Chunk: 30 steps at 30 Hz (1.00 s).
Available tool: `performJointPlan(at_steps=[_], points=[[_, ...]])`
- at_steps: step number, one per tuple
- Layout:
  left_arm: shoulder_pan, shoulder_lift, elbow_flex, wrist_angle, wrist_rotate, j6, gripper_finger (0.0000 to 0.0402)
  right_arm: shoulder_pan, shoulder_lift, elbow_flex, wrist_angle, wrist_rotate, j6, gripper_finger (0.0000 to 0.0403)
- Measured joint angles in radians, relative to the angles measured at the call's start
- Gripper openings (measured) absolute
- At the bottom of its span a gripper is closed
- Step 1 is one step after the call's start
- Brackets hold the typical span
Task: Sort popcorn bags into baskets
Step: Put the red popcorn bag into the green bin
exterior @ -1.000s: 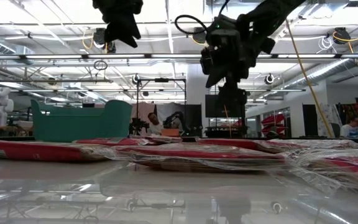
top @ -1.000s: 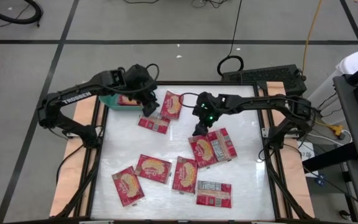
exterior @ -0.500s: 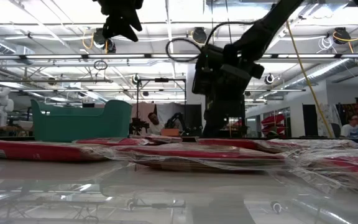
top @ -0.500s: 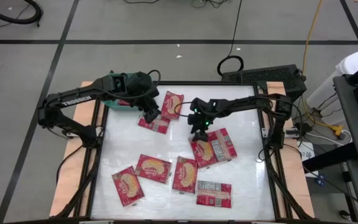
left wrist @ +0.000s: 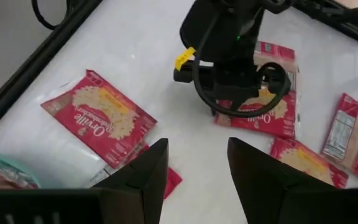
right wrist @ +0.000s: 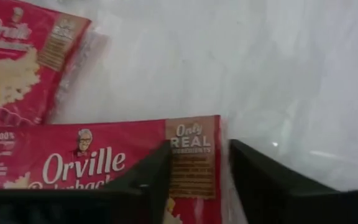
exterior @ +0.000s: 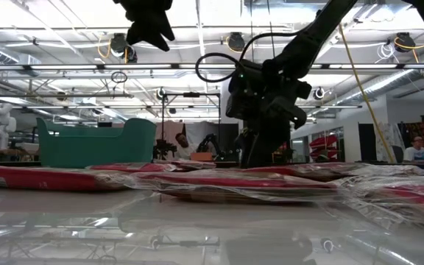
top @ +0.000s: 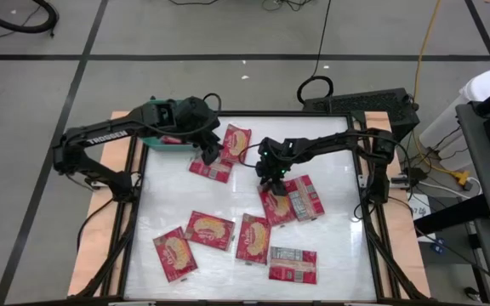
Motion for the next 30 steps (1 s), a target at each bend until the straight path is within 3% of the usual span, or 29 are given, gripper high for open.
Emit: performJointPlan(at_steps=[4, 6, 24, 30], points=[[0.005, 0.008, 0.000, 0.035, 0.000, 0.015, 0.0168, 0.004, 0.002, 0.000, -0.002, 0.002, 0.036, 0.0035], [0.004, 0.017, 0.001, 0.044, -0.001, 0.011, 0.0168, 0.004, -0.005, -0.002, -0.011, 0.001, 0.076, 0.0010], [-0.004, 0.071, -0.001, 0.041, -0.002, 0.025, 0.0168, -0.024, -0.291, -0.005, -0.131, 0.084, 0.413, 0.0000], [-0.016, 0.130, -0.045, 0.211, 0.031, 0.014, 0.0169, -0.044, -0.367, -0.004, -0.192, 0.134, 0.447, 0.0000]])
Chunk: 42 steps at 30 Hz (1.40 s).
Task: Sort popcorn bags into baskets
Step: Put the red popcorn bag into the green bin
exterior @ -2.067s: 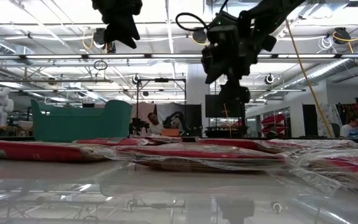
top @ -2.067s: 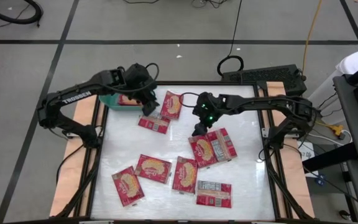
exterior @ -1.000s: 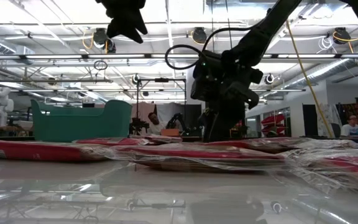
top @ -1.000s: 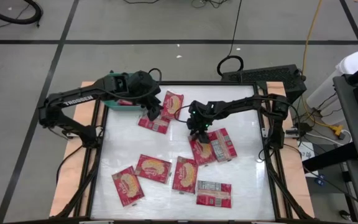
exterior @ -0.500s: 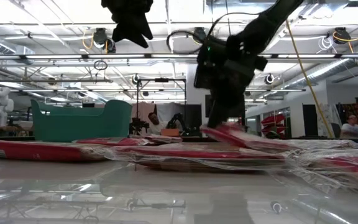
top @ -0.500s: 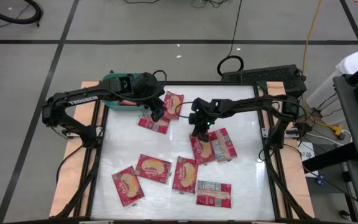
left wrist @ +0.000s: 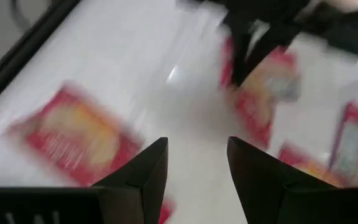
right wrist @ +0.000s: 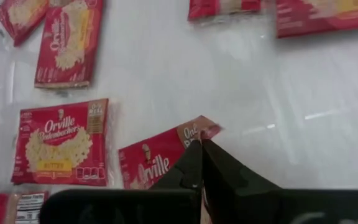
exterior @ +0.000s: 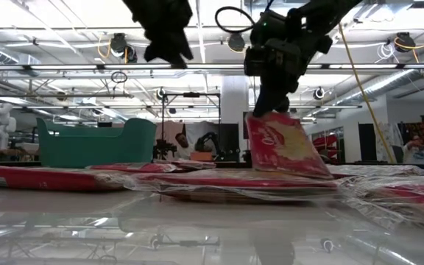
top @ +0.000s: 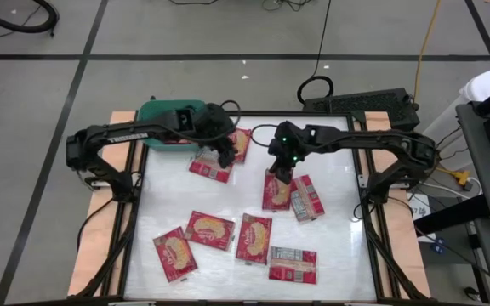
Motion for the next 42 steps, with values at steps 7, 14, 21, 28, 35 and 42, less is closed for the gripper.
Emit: performJointPlan(at_steps=[7, 14, 21, 28, 35, 42], points=[[-0.030, 0.085, -0.046, 0.208, 0.079, 0.004, 0.0198, -0.012, -0.060, 0.000, -0.066, 0.022, -0.002, 0.0000], [-0.090, 0.221, -0.051, 0.284, 0.088, 0.010, 0.0260, -0.029, -0.090, 0.001, -0.108, 0.026, -0.003, 0.0000], [-0.127, 0.359, -0.050, 0.449, 0.113, -0.011, 0.0288, -0.038, -0.090, 0.001, -0.107, 0.023, -0.006, 0.0000], [-0.114, 0.483, -0.051, 0.622, 0.191, -0.090, 0.0228, -0.038, -0.090, 0.001, -0.114, 0.022, 0.008, 0.0000], [-0.109, 0.511, -0.050, 0.633, 0.217, -0.084, 0.0074, -0.038, -0.090, 0.001, -0.113, 0.021, 0.050, 0.0000], [-0.056, 0.471, -0.051, 0.600, 0.264, -0.064, 0.0029, -0.037, -0.129, 0.001, -0.098, -0.004, 0.109, 0.0000]])
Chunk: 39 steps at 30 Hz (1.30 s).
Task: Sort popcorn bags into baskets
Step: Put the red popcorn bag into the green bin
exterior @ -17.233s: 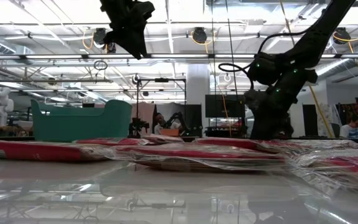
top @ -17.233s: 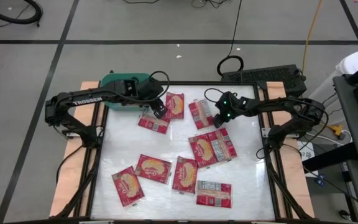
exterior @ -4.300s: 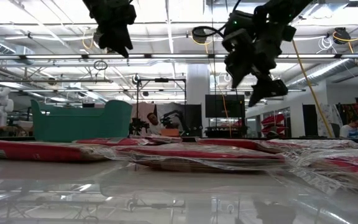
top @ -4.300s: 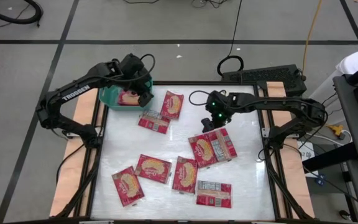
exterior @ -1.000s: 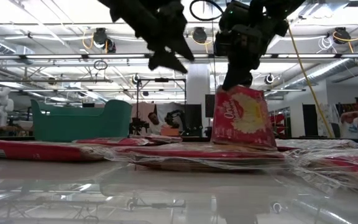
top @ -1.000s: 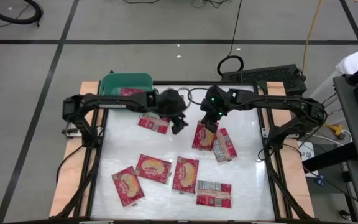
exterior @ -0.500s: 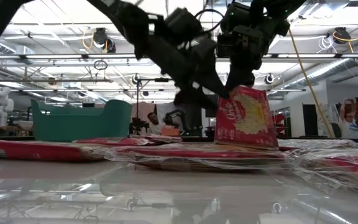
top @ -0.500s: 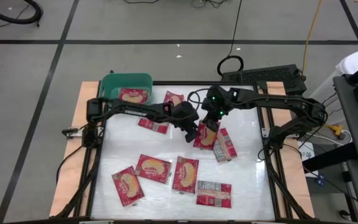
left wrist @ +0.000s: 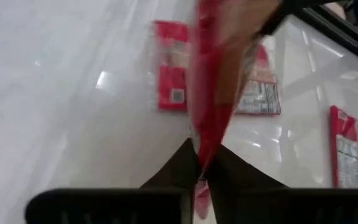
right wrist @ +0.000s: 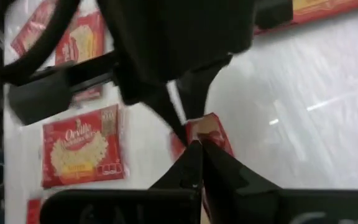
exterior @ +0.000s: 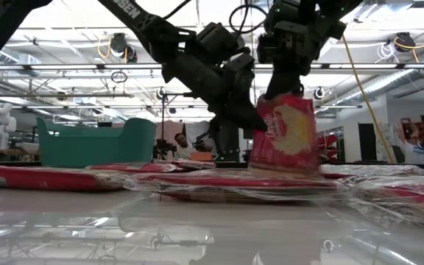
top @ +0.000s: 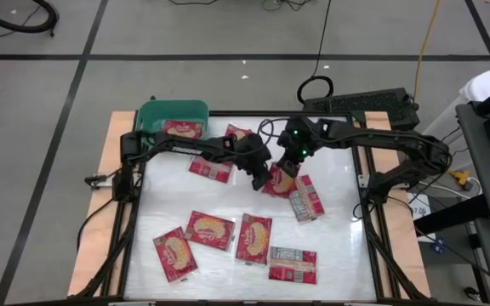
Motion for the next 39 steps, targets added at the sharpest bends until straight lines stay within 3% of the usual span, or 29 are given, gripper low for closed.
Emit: performJointPlan(at_steps=[4, 8, 16, 23, 32, 39], points=[[0.025, -0.066, 0.000, -0.066, 0.000, 0.100, 0.0025, -0.005, -0.045, 0.000, 0.014, -0.024, 0.102, 0.0003], [0.041, -0.152, 0.000, -0.175, 0.001, 0.247, 0.0013, -0.006, -0.108, 0.000, 0.052, -0.043, 0.200, 0.0034], [0.074, -0.343, 0.002, -0.436, -0.070, 0.485, 0.0022, -0.004, -0.202, 0.025, 0.105, 0.108, 0.374, 0.0134], [0.088, -0.408, 0.002, -0.619, -0.086, 0.517, 0.0014, 0.001, -0.148, 0.054, 0.261, 0.131, 0.350, 0.0181], [0.075, -0.408, 0.000, -0.695, -0.137, 0.529, 0.0012, 0.072, 0.005, 0.141, 0.300, 0.132, 0.227, 0.0185], [0.075, -0.407, 0.000, -0.725, -0.137, 0.504, 0.0018, 0.086, 0.034, 0.144, 0.285, 0.177, 0.132, 0.0185]])
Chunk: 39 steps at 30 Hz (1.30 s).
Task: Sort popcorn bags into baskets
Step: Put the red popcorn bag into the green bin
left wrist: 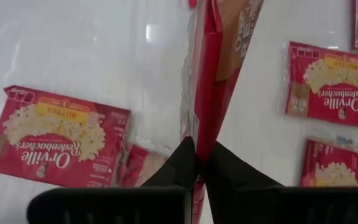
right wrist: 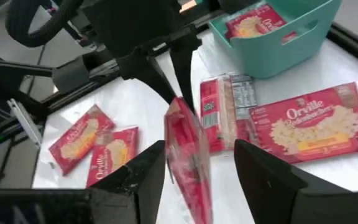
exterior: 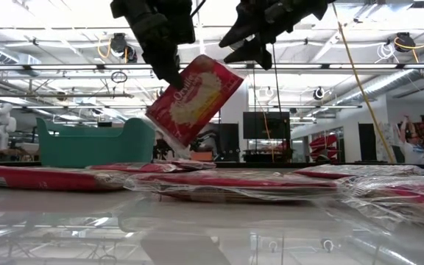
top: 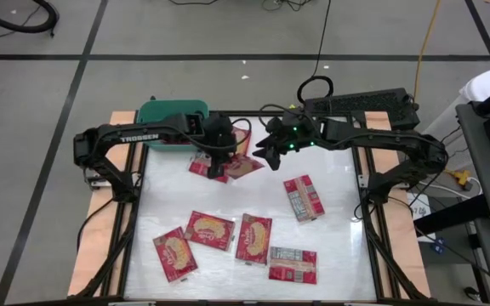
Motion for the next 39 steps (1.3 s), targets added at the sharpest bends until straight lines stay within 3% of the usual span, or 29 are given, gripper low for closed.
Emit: performJointPlan(at_steps=[9, 12, 18, 23, 30, 39], points=[[0.000, 0.000, 0.000, -0.005, 0.000, 0.005, 0.0018, 0.000, 0.022, 0.001, 0.018, 0.030, -0.074, 0.0189], [0.000, 0.000, 0.000, -0.004, 0.000, 0.002, 0.0019, 0.002, 0.046, 0.002, 0.104, 0.027, -0.067, 0.0202], [0.000, 0.000, 0.000, -0.005, 0.000, -0.005, 0.0014, 0.002, 0.128, 0.001, 0.133, -0.079, -0.031, 0.0235], [0.000, 0.000, 0.000, -0.006, 0.000, -0.010, 0.0020, 0.021, 0.173, 0.001, 0.127, -0.092, -0.044, 0.0229], [0.001, 0.002, 0.000, -0.006, -0.001, -0.032, 0.0015, 0.019, 0.225, 0.001, 0.133, -0.076, -0.066, 0.0174], [0.004, 0.002, 0.000, -0.005, -0.027, -0.091, 0.0048, 0.013, 0.230, 0.001, 0.127, -0.077, -0.090, 0.0016]])
